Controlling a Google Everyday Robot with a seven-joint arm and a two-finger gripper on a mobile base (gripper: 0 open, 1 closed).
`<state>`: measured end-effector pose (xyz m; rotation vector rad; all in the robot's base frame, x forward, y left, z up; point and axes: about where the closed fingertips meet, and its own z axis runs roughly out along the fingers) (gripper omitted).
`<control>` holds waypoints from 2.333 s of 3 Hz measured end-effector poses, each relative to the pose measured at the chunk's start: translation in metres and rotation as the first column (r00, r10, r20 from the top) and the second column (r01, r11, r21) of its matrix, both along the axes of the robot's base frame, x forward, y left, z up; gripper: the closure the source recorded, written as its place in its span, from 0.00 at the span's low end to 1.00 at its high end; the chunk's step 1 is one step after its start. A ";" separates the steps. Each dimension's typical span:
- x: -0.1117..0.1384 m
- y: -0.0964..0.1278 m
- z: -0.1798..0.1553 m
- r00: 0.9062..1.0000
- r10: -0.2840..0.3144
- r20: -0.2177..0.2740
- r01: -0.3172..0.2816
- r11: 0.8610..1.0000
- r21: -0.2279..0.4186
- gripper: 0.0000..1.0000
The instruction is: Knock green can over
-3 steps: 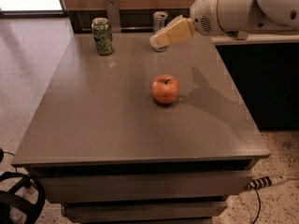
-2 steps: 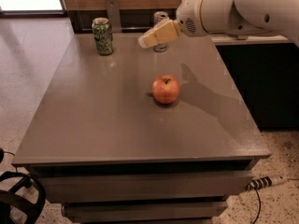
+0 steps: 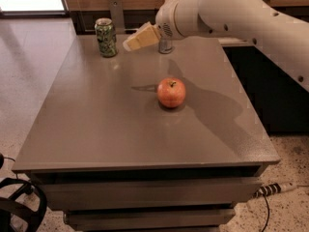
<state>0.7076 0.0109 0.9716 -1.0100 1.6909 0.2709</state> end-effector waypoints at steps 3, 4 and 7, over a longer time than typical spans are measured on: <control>0.075 0.070 -0.059 0.994 0.075 -0.075 -0.066 0.990 0.125 0.00; 0.093 0.084 -0.074 0.992 0.096 -0.086 -0.079 0.980 0.182 0.00; 0.110 0.127 -0.087 0.987 0.150 -0.050 -0.127 0.940 0.318 0.00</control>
Offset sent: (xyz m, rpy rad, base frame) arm 0.0898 0.0781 -0.0699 0.1335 0.1052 0.0820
